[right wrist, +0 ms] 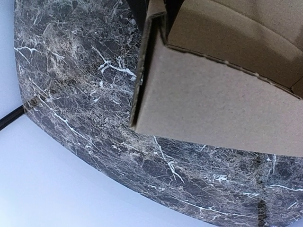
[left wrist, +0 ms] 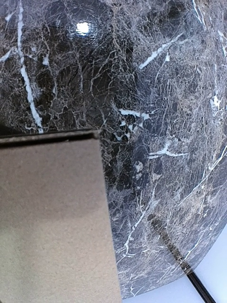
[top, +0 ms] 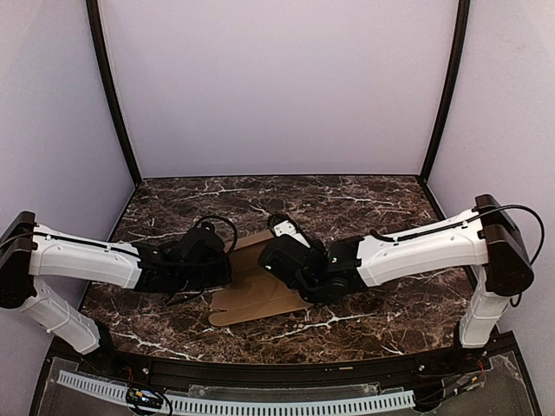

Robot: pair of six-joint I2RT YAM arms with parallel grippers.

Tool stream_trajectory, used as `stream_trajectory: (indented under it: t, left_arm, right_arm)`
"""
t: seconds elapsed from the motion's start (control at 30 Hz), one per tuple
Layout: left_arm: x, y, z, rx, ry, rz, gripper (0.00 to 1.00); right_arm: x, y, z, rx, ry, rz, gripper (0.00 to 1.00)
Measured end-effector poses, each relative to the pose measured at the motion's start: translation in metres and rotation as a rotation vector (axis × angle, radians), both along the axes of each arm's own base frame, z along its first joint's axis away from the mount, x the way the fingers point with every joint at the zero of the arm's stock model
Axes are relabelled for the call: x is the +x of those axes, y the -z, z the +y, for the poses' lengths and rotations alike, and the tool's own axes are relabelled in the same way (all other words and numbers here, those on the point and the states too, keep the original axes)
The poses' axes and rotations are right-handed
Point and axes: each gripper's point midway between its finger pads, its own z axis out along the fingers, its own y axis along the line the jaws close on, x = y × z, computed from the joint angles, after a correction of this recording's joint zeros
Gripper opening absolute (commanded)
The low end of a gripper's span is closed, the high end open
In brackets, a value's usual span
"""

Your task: Fold the paper box

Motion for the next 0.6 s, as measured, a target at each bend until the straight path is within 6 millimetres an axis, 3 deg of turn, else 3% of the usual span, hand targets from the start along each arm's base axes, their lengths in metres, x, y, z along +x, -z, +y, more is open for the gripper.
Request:
stream_trajectory:
  t: [0.13, 0.23, 0.33, 0.37, 0.43, 0.6]
  left_arm:
    - [0.000, 0.000, 0.000, -0.001, -0.003, -0.002, 0.03]
    - [0.000, 0.000, 0.000, -0.002, -0.002, -0.002, 0.16]
    - [-0.003, -0.002, -0.005, 0.007, 0.036, -0.002, 0.22]
    - [-0.004, -0.002, -0.007, 0.006, 0.049, -0.001, 0.29]
    - [-0.006, -0.003, -0.011, 0.012, 0.079, -0.004, 0.34]
    - [-0.014, -0.012, -0.016, 0.007, 0.161, -0.010, 0.38]
  right_arm:
    - [0.002, -0.001, -0.001, -0.002, 0.010, -0.013, 0.00]
    - [0.003, -0.001, -0.001, -0.002, 0.011, -0.016, 0.00]
    - [0.007, -0.001, -0.002, -0.001, 0.013, -0.024, 0.00]
    - [0.009, 0.001, -0.004, -0.007, 0.012, -0.023, 0.00]
    - [0.011, 0.007, -0.007, -0.019, 0.011, -0.020, 0.00]
    - [0.009, 0.033, -0.026, -0.065, -0.025, 0.013, 0.00]
